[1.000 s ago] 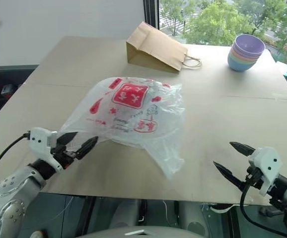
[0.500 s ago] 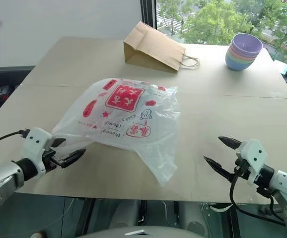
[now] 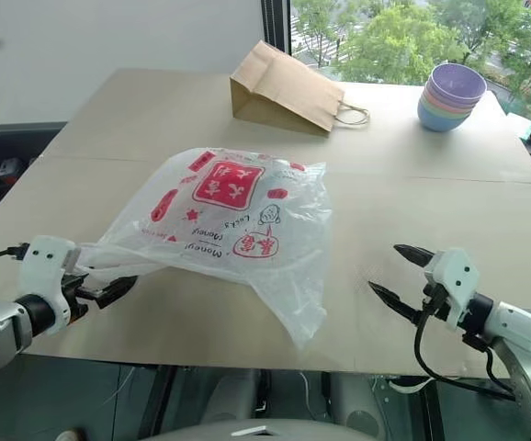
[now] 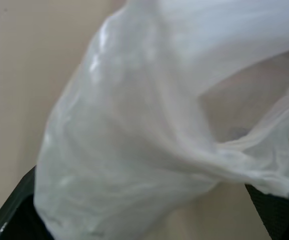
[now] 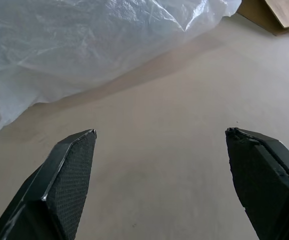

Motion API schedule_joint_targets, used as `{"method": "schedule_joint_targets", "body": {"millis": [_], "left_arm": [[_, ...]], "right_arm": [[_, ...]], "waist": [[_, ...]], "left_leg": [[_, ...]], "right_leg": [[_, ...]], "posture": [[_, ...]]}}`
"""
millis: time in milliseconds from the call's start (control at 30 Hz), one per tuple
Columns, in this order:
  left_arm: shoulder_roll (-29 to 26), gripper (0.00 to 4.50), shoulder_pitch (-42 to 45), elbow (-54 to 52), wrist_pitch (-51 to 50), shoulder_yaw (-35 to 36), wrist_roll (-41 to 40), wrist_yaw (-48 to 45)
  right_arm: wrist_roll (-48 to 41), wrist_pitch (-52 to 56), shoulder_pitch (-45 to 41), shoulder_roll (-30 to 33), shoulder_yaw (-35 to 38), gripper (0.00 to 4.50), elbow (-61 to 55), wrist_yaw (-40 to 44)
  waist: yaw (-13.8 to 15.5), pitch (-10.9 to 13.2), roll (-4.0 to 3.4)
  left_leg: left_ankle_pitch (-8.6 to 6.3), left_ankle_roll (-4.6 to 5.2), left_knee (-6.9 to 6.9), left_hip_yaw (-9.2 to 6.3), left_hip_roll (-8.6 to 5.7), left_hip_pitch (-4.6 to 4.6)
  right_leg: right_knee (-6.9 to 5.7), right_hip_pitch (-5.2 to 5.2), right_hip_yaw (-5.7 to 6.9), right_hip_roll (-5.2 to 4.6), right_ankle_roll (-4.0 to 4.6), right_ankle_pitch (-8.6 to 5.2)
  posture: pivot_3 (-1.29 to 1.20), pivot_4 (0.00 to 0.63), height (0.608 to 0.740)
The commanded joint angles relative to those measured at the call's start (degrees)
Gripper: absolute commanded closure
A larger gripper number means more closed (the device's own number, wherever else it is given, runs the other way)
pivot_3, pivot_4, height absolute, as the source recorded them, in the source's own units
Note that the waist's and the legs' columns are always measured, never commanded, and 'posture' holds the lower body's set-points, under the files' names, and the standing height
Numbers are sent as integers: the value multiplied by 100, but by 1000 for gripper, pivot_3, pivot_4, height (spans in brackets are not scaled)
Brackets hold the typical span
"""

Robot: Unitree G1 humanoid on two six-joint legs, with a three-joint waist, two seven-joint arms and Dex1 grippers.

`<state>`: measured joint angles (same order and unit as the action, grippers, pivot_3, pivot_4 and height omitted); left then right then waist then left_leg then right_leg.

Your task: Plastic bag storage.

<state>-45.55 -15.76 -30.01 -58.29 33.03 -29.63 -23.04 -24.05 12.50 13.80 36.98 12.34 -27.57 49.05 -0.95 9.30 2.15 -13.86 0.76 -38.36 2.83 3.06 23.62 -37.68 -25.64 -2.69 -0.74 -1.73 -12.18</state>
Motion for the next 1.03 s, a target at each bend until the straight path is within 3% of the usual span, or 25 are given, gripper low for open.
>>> {"method": "schedule_joint_targets", "body": {"millis": [33,167,300,400,500,633,767,900,1033], "left_arm": [[334,54,20,262,1133,543,739,502],[1378,54,447,633,2670,1318,645,807],[1637,54,1071,348,2407,1865,-1610,-44],[1517,54,999,-280,2125,1588,-2813,-519],[1351,54,292,-1036,1981,1034,-3219,-1168],[1309,54,-885,-1565,2513,369,-2453,-2083],[1422,54,-1958,-1201,3469,84,-1452,-2989],[1524,54,-2263,-807,3926,-37,-1145,-3253],[1559,54,-2318,-574,4161,-232,-958,-3357]], "right_arm": [[-116,16,-78,91,96,329,-2,51],[-93,-38,-68,116,97,329,46,110],[-154,7,-210,152,92,329,87,142],[-248,78,-278,173,117,329,90,171],[-329,92,-231,231,165,329,45,274],[-597,-82,305,253,512,329,-271,497],[-886,-299,1282,245,1195,329,-502,894],[-984,-349,1952,172,1692,329,-677,967],[-953,-247,2071,189,1854,329,-878,809]], "waist": [[-3,0,0],[36,-7,12],[65,-20,33],[59,-23,37],[10,-21,30],[-2,-19,24],[25,-20,13],[16,-19,2],[-21,-22,-14]], "left_leg": [[0,0,1,0,-2,0],[0,0,-1,5,-1,1],[0,0,-8,-1,1,3],[0,0,-14,0,1,4],[0,1,-10,4,-1,1],[-1,2,-3,9,-7,-2],[0,1,-6,-2,-5,-8],[-17,-27,-5,-20,5,-52],[-23,-34,-1,-25,25,-67]], "right_leg": [[0,0,-2,2,0,0],[-1,3,5,-2,1,1],[-4,9,14,-6,1,1],[-4,14,14,-14,0,2],[-2,16,8,-13,1,2],[-1,11,-2,-2,1,1],[-5,13,4,11,3,-2],[8,42,-1,-12,5,-5],[69,69,2,-33,5,-6]], "posture": [[0,150,740],[0,150,740],[0,150,740],[0,150,740],[0,150,740],[0,150,740],[0,150,740],[0,150,740],[0,150,740]]}}
